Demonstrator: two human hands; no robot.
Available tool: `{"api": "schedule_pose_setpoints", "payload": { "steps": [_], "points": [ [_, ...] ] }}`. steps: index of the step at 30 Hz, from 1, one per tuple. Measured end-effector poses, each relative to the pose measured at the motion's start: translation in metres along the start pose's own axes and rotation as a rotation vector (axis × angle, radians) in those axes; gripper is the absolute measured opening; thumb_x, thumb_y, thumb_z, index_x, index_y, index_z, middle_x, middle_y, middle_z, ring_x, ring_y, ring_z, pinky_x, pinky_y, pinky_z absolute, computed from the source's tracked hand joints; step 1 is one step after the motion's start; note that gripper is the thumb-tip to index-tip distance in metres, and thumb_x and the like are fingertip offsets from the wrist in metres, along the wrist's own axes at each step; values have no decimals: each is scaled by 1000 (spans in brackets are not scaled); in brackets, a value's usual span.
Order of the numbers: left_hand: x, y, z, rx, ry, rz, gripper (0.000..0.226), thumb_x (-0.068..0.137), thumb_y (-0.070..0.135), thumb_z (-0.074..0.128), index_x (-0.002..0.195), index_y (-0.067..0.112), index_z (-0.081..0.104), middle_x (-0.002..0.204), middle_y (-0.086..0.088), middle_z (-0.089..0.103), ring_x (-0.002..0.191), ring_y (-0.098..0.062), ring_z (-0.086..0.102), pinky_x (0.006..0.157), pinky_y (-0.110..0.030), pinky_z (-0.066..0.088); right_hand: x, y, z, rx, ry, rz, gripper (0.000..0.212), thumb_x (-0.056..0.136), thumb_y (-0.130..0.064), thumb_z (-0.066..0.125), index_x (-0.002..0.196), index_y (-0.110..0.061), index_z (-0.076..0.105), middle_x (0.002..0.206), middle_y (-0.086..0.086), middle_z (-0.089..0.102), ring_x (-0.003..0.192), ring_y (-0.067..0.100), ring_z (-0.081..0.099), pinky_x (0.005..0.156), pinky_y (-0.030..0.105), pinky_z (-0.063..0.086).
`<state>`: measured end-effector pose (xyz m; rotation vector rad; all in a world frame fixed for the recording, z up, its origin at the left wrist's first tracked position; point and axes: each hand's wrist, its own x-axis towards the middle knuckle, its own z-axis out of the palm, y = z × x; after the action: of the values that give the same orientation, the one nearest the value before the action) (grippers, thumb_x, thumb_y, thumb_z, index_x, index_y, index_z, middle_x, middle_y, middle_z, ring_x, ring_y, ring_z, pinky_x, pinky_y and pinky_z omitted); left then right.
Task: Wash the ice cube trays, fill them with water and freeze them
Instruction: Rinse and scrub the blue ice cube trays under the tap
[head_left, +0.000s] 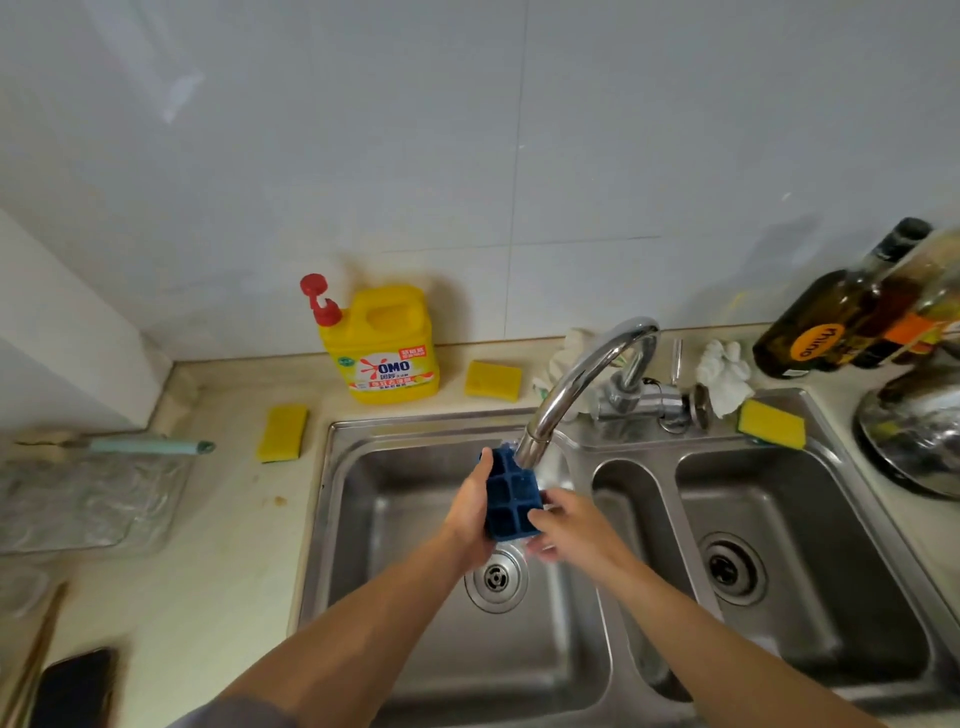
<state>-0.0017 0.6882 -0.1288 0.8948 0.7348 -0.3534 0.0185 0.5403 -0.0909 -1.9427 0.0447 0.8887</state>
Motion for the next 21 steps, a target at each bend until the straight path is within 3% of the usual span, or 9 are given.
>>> {"api": "schedule_pose_setpoints", "payload": {
  "steps": [3, 6, 8, 12, 16, 21],
  "points": [
    [7, 8, -6, 28, 34, 2, 45, 103, 41, 46, 130, 9, 61, 120, -17, 70, 113, -34, 65, 101, -49, 52, 7, -9, -10, 20, 121, -33, 20, 99, -8, 54, 111, -13, 69, 97, 14, 75, 81, 26, 75, 83, 42, 63],
    [10, 10, -9, 41, 32, -15, 38, 100, 21, 46, 131, 3, 58, 117, -19, 68, 105, -33, 67, 80, -40, 58, 13, -13, -18, 30, 200, -64, 17, 98, -12, 59, 106, -12, 74, 91, 14, 76, 71, 20, 68, 75, 39, 60],
    [11, 9, -7, 33, 40, -32, 36, 99, 13, 44, 131, 1, 56, 119, -22, 66, 105, -35, 66, 78, -40, 57, 14, -13, -20, -38, 201, -91, 19, 96, -17, 61, 107, -13, 76, 88, 10, 76, 73, 21, 69, 73, 36, 59],
    [16, 5, -5, 62, 38, -58, 34, 100, 8, 40, 131, 1, 53, 122, -25, 65, 110, -36, 65, 83, -43, 57, 13, -11, -23, -188, 203, -164, 18, 94, -22, 62, 99, -13, 77, 81, 10, 74, 82, 31, 69, 77, 45, 56],
    [19, 0, -5, 131, -7, -66, 33, 101, 6, 39, 129, 5, 57, 124, -23, 67, 115, -35, 65, 100, -49, 53, 11, -11, -27, -193, 211, -181, 18, 93, -23, 62, 93, -9, 74, 80, 11, 71, 83, 33, 67, 76, 46, 55],
    [22, -3, -5, 174, -11, -47, 30, 100, 6, 43, 123, 7, 62, 110, -19, 72, 101, -30, 68, 94, -47, 55, 7, -10, -31, -161, 220, -174, 17, 95, -23, 62, 94, -15, 77, 80, 3, 74, 81, 25, 70, 78, 47, 57]
  ]
}}
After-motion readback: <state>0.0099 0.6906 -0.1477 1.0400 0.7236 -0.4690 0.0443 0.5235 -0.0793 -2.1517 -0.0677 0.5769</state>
